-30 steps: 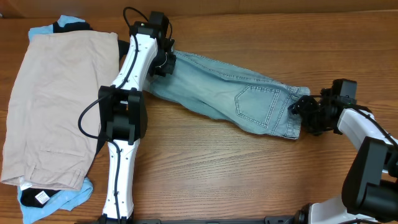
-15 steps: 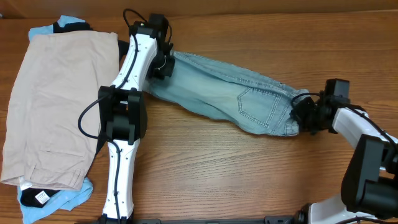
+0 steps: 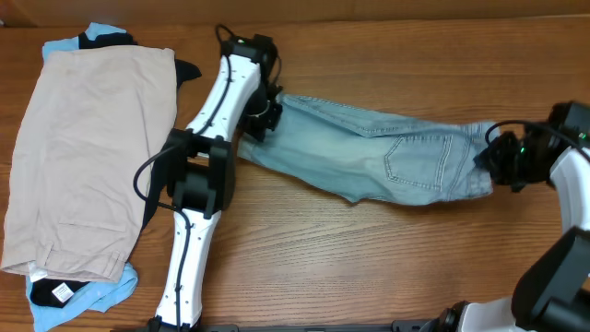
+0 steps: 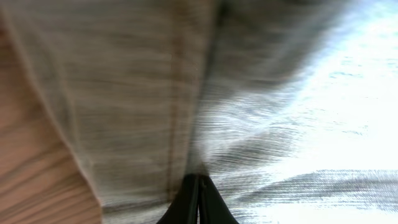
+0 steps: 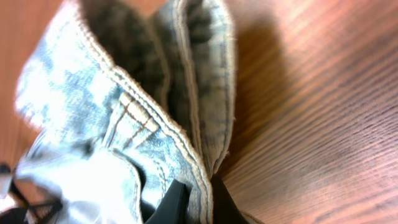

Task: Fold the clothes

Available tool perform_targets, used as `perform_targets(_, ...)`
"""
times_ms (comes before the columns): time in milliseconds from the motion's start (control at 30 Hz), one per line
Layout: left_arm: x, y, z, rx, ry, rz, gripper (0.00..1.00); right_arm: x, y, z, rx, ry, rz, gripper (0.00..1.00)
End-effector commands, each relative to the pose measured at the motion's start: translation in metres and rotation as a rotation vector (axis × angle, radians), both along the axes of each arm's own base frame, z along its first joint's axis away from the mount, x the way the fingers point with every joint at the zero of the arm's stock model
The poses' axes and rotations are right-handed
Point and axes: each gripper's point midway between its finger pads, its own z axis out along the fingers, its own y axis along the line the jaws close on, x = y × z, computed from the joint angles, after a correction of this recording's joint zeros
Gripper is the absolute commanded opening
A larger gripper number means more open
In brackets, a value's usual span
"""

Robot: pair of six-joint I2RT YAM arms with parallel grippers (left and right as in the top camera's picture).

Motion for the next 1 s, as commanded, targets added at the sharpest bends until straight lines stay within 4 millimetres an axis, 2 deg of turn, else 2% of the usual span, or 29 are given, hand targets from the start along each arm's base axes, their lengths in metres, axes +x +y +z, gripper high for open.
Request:
perform_targets(0, -0.006, -0.016, -0.012, 0.009, 0.016, -0.002, 0.04, 0.019, 0.031, 0.061, -0.081, -0.154, 0.179, 0.04)
perform_targets(67, -0.003, -0.022, -0.013, 0.007, 0.001, 0.014, 0.04, 0.023, 0.062, 0.077, -0.085, -0.19, 0.262, 0.04)
perform_targets(133, -0.001, -0.027, -0.013, -0.006, -0.011, 0.026, 0.04, 0.026, 0.093, 0.084, -0.082, -0.212, 0.32, 0.04)
perform_targets(367, 0.0, -0.028, -0.013, -0.015, -0.01, 0.047, 0.04, 0.041, 0.2, 0.087, -0.054, -0.275, 0.434, 0.04)
perform_targets(567, 0.004, -0.03, -0.014, -0.014, -0.024, 0.096, 0.04, 0.057, 0.264, 0.087, -0.065, -0.354, 0.414, 0.04)
perform_targets(667, -0.001, -0.027, -0.006, -0.008, -0.005, 0.109, 0.04, 0.064, 0.28, 0.087, -0.064, -0.381, 0.387, 0.04)
perform_targets(733, -0.003, -0.018, 0.008, 0.014, 0.007, 0.116, 0.04, 0.067, 0.283, 0.088, -0.051, -0.391, 0.376, 0.04)
perform_targets(833, -0.001, -0.004, 0.036, 0.037, -0.005, 0.135, 0.04, 0.069, 0.278, 0.089, -0.051, -0.389, 0.362, 0.04)
perform_targets(967, 0.018, 0.005, 0.073, -0.03, -0.1, 0.172, 0.05, 0.069, 0.259, 0.086, -0.052, -0.351, 0.328, 0.04)
